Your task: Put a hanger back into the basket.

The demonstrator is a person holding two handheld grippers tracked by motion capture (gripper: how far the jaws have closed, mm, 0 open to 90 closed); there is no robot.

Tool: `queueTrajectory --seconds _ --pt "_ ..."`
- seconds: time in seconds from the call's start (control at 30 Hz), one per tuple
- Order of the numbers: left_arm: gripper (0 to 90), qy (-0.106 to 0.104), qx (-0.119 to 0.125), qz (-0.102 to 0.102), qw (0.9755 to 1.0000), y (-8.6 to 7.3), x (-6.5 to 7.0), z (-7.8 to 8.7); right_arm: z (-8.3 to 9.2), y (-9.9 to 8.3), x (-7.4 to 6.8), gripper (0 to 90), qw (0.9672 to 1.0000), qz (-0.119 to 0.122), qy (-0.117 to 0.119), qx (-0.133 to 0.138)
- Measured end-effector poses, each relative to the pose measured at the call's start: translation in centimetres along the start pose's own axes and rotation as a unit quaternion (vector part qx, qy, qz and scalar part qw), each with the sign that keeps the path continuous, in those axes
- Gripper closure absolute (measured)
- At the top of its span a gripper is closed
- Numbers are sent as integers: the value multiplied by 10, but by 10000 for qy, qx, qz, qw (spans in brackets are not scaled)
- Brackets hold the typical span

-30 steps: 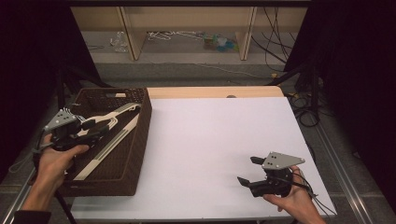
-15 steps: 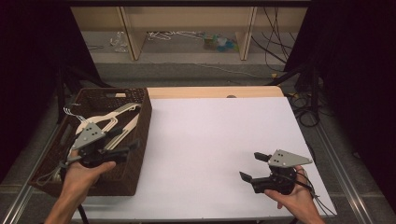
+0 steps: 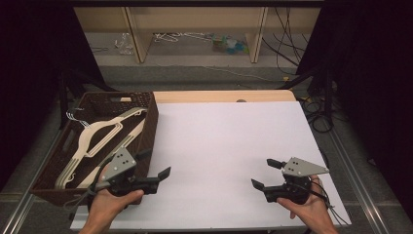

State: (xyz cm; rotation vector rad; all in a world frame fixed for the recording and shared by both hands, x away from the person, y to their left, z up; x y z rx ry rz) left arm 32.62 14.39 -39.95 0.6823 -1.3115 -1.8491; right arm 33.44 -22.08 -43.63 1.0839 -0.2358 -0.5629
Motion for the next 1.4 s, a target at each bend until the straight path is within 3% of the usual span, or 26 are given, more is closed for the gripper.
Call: queueTrajectory --seconds 0.1,0.2,0.3,0.37,0.6,0.7,1.17,1.23,1.33,1.4 --pt "164 -18 -71 -187 9998 -11 12 -4 -1 0 0 165 9999 98 -69 44" --pt "163 -65 -92 -302 9995 -20 21 -8 -2 -1 -3 165 10000 32 -29 11" --pt "164 -129 -112 -308 9994 -26 27 -9 -1 -2 -5 165 10000 31 3 39" --pt "166 -99 -54 -416 9991 -27 29 -8 0 -2 -6 164 9999 62 -54 104" --pt "163 -193 85 -391 9990 -36 39 -1 6 -4 -14 163 9996 67 -48 255" --pt "164 -123 95 -608 9980 -40 39 1 9 -7 -18 163 9996 69 -61 273" --pt "164 -216 134 -453 9986 -39 40 1 8 -13 -18 162 9998 53 -70 199" --pt "164 -210 153 -521 9983 -38 40 2 8 -12 -17 162 9996 140 -98 237" --pt "165 -223 162 -448 9986 -38 41 2 6 -12 -17 163 9996 121 -72 262" --pt "165 -234 170 -546 9981 -37 41 3 7 -13 -17 163 9997 116 -62 219"
Point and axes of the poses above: each handheld gripper's, and its own axes: z roughly backward along the jaws, y roughly out of its top, x roughly to its right, the point moved 5 cm from there along -z, roughly forward along the jaws, and after that the axes turned 9 degrees about y, right-handed, at the moved point
